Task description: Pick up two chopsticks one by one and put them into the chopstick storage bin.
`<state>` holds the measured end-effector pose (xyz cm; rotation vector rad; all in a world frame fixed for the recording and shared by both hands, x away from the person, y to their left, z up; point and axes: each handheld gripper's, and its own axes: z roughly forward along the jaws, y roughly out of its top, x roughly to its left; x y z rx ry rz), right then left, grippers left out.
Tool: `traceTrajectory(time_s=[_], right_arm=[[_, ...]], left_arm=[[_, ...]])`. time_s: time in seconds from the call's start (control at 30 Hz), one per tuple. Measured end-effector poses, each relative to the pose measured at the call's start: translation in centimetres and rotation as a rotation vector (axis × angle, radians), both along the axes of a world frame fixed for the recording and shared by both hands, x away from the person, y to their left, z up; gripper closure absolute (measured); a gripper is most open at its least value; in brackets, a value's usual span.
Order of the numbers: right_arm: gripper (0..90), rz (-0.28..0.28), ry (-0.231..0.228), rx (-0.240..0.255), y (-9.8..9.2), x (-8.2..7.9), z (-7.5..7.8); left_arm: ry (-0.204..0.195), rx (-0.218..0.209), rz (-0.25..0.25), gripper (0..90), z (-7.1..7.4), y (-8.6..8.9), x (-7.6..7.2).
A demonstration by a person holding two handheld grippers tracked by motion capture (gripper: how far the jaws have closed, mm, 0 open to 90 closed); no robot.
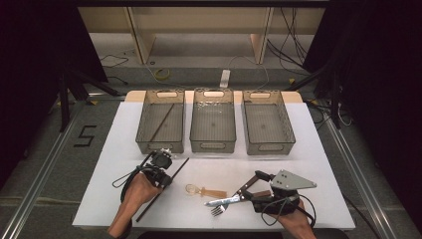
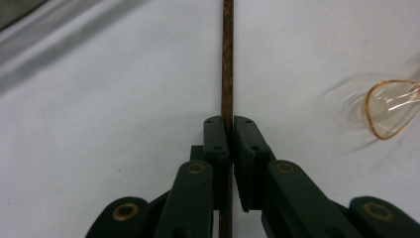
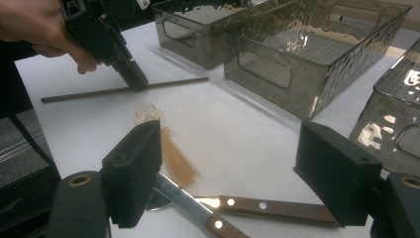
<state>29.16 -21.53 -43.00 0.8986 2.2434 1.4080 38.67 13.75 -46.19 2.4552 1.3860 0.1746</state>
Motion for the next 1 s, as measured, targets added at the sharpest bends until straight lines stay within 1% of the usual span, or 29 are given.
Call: traceTrajectory(time_s=[0.07,0.1,0.2,0.3,0.43,0.47,0.5,0.57,0.73,0.8,0.9,1.0], right_arm=[[26.8,-0.001,0.0,0.001,0.0,0.0,0.0],[26.8,0.001,0.0,0.0,0.0,0.0,0.0],[26.8,0.001,0.001,-0.001,0.0,0.0,0.0],[26.8,-0.002,0.0,0.001,0.0,0.0,0.0],[26.8,-0.003,-0.001,0.002,0.0,0.0,0.0],[26.8,-0.001,-0.001,0.002,-0.1,0.0,0.0],[26.8,-0.002,-0.001,0.001,-0.1,0.0,0.0],[26.8,-0.002,0.0,0.002,-0.1,0.0,0.0],[26.8,-0.004,0.003,0.001,-0.1,0.1,-0.1],[26.8,-0.005,0.004,0.003,-0.1,0.1,-0.1],[26.8,-0.006,0.006,0.003,-0.1,0.1,-0.1],[26.8,-0.007,0.007,0.004,-0.1,0.2,-0.1]], left_arm=[[-0.011,-0.01,-0.007,84.3,0.3,0.0,0.0],[-0.01,-0.01,-0.012,84.3,0.4,0.0,0.0],[-0.024,-0.015,-0.011,84.3,0.8,0.1,0.0],[-0.041,-0.027,-0.022,84.4,1.5,0.1,-0.1],[-0.078,-0.042,-0.035,84.4,2.7,0.2,0.0],[-0.092,-0.049,-0.036,84.4,2.9,0.1,0.0],[-0.098,-0.054,-0.045,84.4,3.2,0.1,0.0],[-0.114,-0.071,-0.047,84.4,3.7,0.0,0.1],[-0.15,-0.118,-0.053,84.4,5.2,0.2,0.7],[-0.161,-0.144,-0.044,84.4,5.8,0.3,1.0],[-0.187,-0.153,-0.042,84.5,6.7,0.6,1.4],[-0.217,-0.17,-0.028,84.5,7.8,1.0,2.2]])
